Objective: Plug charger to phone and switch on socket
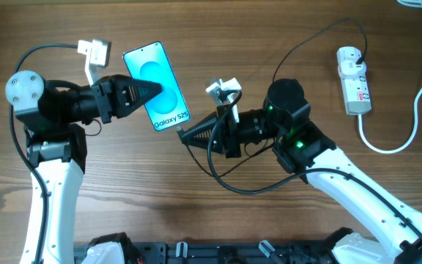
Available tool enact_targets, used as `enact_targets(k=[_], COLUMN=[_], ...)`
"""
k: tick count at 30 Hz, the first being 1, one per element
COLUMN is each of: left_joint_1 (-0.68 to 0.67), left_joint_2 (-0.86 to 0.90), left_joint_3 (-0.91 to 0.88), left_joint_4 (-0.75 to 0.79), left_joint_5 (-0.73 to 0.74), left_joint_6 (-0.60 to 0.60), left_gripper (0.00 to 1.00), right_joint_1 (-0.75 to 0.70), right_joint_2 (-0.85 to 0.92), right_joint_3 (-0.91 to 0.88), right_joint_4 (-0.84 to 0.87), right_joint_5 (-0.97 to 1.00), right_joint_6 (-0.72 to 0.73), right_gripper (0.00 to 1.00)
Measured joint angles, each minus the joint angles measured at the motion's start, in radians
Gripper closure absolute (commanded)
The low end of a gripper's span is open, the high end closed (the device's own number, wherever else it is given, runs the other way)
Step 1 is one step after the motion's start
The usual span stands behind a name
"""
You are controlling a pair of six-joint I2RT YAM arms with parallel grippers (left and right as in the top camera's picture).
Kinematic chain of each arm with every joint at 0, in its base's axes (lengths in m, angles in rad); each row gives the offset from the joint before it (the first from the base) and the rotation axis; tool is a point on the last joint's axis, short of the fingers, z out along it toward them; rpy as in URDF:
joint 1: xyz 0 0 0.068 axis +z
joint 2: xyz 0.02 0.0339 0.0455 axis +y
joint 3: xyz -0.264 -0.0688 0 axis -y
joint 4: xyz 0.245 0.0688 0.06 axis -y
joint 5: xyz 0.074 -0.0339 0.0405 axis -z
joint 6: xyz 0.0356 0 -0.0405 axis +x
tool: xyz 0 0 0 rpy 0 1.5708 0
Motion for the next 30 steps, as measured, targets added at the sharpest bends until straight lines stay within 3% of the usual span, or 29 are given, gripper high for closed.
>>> enact_targets(k=[30], left_joint_1=[-0.035], left_joint_2=[0.000], left_joint_3=[0.000], left_joint_4=[0.000], left_joint_5=[-0.034], left_joint_6=[0.000], left_gripper=[0.96], right_joint_1=[0.000], right_joint_2=[0.023], right_joint_3=[0.000], right_joint_4=[0.044], right_joint_5=[0.004], right_joint_6=[0.026], right_gripper=[0.96])
